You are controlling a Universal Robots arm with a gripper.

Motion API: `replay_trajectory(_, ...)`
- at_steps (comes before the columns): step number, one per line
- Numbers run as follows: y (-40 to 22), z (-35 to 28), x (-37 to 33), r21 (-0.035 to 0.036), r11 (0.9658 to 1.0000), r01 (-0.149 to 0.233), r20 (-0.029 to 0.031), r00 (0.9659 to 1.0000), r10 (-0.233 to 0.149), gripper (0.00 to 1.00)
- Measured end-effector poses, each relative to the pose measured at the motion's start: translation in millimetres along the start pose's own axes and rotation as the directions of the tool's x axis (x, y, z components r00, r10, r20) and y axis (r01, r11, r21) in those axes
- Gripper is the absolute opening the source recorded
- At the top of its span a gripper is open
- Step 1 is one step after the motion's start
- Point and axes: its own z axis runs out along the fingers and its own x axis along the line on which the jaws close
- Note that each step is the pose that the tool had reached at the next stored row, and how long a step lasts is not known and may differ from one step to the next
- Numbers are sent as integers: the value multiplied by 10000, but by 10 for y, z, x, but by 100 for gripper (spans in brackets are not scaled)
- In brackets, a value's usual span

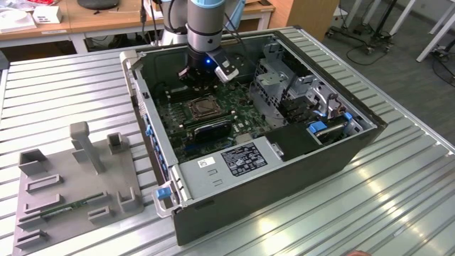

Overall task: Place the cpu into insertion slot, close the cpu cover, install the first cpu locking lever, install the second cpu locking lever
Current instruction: 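Install the first cpu locking lever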

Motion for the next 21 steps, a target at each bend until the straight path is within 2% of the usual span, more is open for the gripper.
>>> replay_trajectory(5,6,4,0,2,9996,-297,47,9995,297,11)
replay_trajectory(21,24,6,2,8,9989,-479,74,9988,478,11)
